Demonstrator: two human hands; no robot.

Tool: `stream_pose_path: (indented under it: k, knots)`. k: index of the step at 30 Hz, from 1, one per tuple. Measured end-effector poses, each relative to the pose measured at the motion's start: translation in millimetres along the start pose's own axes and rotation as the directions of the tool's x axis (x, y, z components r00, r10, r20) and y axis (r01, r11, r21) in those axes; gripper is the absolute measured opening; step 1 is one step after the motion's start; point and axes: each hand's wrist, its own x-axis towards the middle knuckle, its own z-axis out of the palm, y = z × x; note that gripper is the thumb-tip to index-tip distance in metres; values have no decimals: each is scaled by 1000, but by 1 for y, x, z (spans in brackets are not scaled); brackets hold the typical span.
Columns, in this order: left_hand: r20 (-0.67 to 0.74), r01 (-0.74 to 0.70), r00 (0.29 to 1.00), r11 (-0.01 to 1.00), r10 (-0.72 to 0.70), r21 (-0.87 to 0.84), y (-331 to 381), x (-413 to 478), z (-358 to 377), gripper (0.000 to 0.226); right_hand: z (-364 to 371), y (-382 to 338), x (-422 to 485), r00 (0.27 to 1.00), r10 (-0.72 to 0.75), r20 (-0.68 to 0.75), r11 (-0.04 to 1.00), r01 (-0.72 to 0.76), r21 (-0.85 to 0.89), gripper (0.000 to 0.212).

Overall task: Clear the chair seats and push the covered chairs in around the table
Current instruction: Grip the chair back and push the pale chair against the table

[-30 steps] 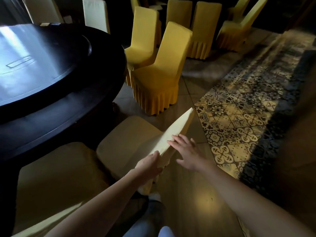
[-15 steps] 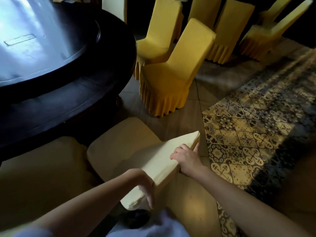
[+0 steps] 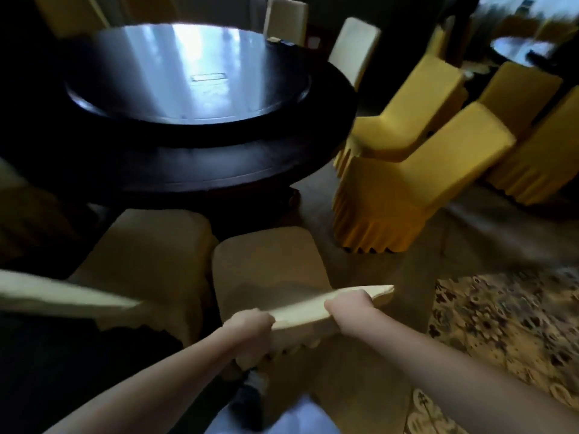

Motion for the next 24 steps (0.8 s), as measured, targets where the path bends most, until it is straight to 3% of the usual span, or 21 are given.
stream_pose_path:
  k: [4,7,9,12,17,21,24]
  knots:
    - [-295,-2,955,996,-24,-89,5,-23,13,19,-6,-1,-8,989,-75,-125,993,62,-102,28]
    - [-262,-1,965,1000,-5,-24,3,-34,7,20,-6,5,-23,970,-147,-195,989,143,-38,25]
    - [-259,-12,966,1000,16,17,-5,-32,10,23,7,4,-23,950,-149,-273,978,182,100,24]
    - [-289,-29,957,1000,26,-4,-33,-36,16,27,16,-13,-16,928,-140,-346,935,239,262,38]
    - [-286,-18,958,999,30,44,-99,-53,14,23,-4,-67,-5,886,-198,-420,877,352,328,43]
    - [-253,-43,966,996,61,76,-155,-57,4,22,-27,-103,19,832,-297,-468,852,452,263,39]
    - [-269,-79,958,992,102,94,-191,-54,-6,18,-35,-122,38,790,-264,-553,856,456,243,42]
